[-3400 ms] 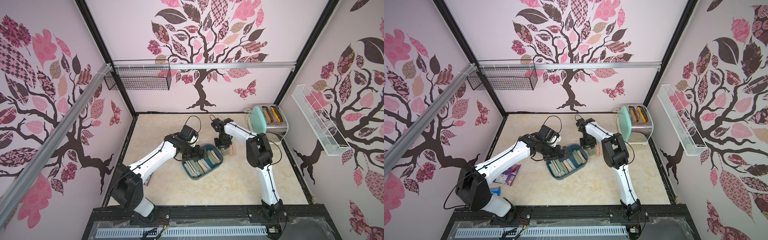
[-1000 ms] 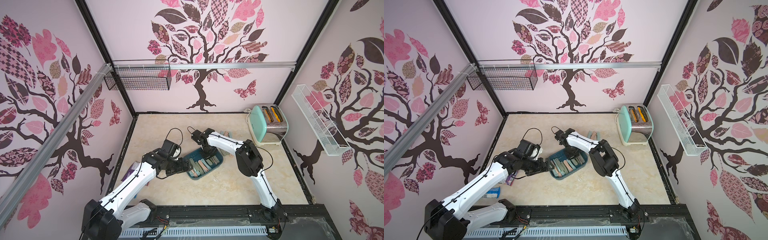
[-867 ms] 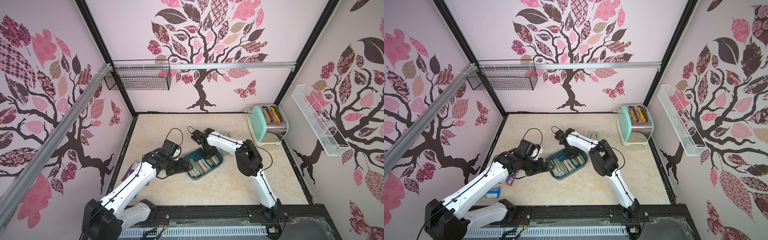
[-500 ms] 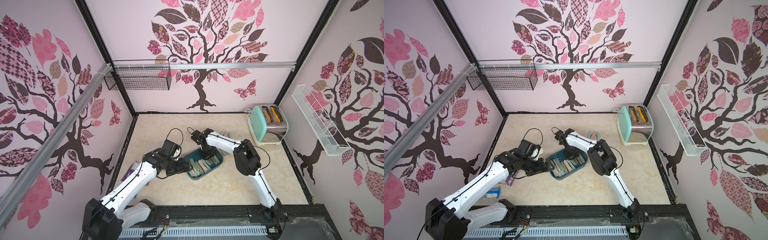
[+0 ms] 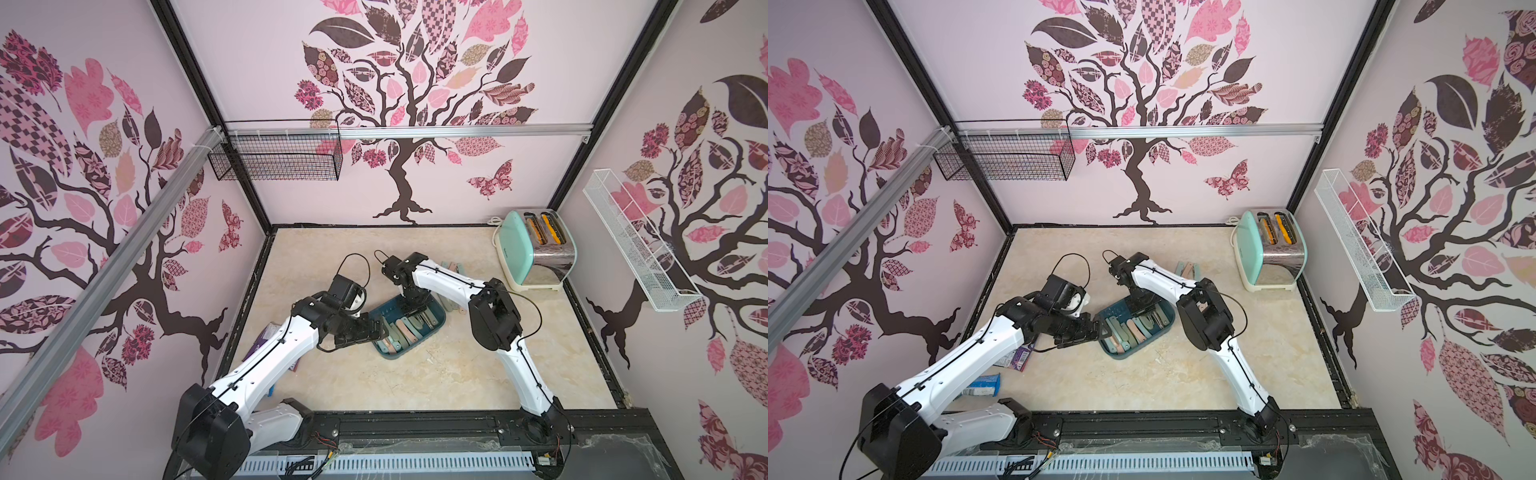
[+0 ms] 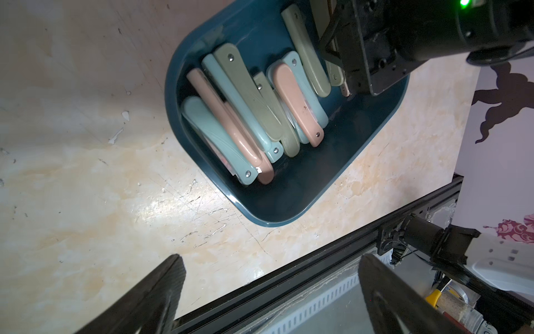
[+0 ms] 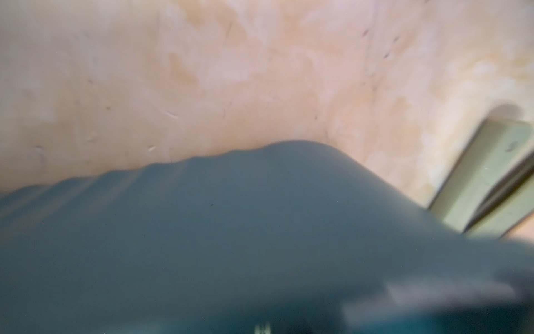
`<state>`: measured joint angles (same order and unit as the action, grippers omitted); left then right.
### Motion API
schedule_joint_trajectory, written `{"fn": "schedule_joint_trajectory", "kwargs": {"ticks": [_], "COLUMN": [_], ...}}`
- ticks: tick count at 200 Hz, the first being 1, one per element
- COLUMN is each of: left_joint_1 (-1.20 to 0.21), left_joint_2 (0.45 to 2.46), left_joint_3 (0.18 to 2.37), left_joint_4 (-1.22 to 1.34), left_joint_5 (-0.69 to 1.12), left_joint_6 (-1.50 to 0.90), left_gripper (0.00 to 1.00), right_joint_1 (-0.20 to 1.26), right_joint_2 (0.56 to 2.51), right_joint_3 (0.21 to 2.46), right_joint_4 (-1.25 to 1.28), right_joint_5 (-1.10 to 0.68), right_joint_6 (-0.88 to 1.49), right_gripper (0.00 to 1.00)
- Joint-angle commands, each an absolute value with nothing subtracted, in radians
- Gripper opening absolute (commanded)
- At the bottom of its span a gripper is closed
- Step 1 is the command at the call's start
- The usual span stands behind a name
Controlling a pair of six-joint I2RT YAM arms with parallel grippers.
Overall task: Take the fruit knife out of the storage box
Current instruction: Pick up the fruit knife from the storage box, then place the fruit knife at the center of the board.
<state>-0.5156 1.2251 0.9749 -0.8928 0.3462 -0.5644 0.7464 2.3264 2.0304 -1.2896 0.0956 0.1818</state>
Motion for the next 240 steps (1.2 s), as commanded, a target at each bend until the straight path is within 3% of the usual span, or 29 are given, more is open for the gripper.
{"fn": "schedule_joint_trajectory", "kwargs": {"ticks": [1,76,130,166,240], "left_joint_1": [-0.511,-0.514,-0.565,-0.608,-0.62], "left_joint_2": [1.264,1.462,1.624,1.706,1.703], "left_joint_3": [1.037,1.187,1.341,1.414,1.373], "left_joint_4": [-0.864,-0.776,-0.726,-0.706,-0.695], "left_joint_5": [0.365,0.444,0.468,0.479,0.488], "left_joint_6": [-0.53,-0.536,-0.55,-0.553,-0.548], "left_gripper": [0.98,0.98,0.98,0.98,0.98], "right_joint_1": [0.712,0.559,0.357,0.258,0.236], "right_joint_2": [2.234,2.076,2.011,2.07,2.208], "right_joint_3": [2.074,2.022,1.829,1.799,1.879], "right_joint_4": [-1.315,-1.321,-1.258,-1.235,-1.244], "right_joint_5": [0.068,0.067,0.137,0.15,0.205], "right_joint_6": [0.216,0.249,0.248,0.256,0.224], "right_gripper": [0.08,0.08,0.12,0.11,0.12]}}
